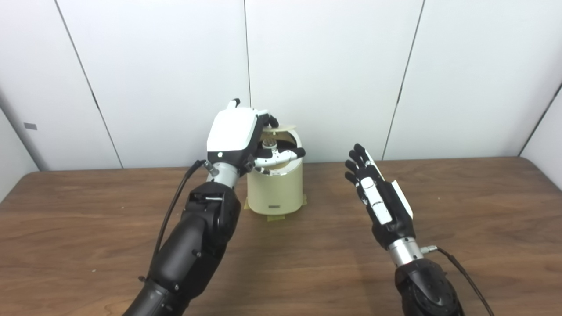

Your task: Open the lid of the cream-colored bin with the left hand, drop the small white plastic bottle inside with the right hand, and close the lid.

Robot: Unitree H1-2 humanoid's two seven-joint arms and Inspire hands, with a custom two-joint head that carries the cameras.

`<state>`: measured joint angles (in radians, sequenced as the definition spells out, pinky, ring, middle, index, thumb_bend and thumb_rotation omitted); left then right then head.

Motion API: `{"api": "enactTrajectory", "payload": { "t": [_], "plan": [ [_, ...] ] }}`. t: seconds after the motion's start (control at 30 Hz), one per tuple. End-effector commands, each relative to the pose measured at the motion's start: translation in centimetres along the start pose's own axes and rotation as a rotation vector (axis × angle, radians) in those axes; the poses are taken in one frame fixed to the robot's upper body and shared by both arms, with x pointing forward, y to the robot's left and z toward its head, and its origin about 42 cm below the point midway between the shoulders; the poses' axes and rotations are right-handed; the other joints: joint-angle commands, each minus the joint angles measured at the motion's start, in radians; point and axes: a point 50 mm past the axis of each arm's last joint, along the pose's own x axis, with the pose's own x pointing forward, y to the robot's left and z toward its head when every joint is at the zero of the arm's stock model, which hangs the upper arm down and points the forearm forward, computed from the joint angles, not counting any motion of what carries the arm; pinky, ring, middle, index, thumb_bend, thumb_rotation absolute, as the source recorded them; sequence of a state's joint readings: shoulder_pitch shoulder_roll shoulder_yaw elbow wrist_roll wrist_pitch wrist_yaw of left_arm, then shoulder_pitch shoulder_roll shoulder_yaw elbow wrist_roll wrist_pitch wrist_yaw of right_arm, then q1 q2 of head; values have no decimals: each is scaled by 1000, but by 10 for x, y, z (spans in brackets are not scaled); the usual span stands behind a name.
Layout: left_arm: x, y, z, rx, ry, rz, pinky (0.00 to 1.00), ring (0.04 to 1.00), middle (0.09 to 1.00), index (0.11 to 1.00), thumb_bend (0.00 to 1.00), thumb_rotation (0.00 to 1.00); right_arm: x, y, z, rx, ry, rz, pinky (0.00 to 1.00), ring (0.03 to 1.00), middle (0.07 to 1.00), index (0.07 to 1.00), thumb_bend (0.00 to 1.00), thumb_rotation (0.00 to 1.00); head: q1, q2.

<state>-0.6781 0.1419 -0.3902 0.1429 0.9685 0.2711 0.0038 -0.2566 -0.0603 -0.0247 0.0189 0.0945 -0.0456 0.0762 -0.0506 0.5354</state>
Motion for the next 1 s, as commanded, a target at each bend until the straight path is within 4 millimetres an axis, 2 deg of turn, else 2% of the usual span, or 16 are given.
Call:
{"api": "enactTrajectory", "payload": {
  "t": [0.0,0.27,0.4,0.5,0.63,0.97],
  "plan": [
    [8,15,8,42,-47,70,1000,833,708,682,858,774,14,2,24,-1,-110,7,925,945,968,971,249,784,-1,1],
    [0,-2,4,210,-61,24,1000,891,761,725,856,838,14,4,27,-4,-112,7,920,945,967,970,249,791,-5,6],
    [-4,-11,3,280,-86,-22,1000,910,777,739,833,822,14,5,28,-1,-112,8,921,948,970,970,245,788,-8,8],
    [-7,-20,0,341,-102,-60,1000,918,781,742,820,771,14,5,29,0,-112,9,925,950,970,972,251,790,-8,11],
    [-13,-33,-5,420,-118,-102,1000,890,772,732,831,774,14,5,30,0,-112,7,920,946,966,968,250,799,-10,13],
    [-23,-47,-12,429,-108,-145,1000,888,775,742,827,780,14,4,29,11,-110,5,920,947,965,965,253,801,-9,15]
  ]
}}
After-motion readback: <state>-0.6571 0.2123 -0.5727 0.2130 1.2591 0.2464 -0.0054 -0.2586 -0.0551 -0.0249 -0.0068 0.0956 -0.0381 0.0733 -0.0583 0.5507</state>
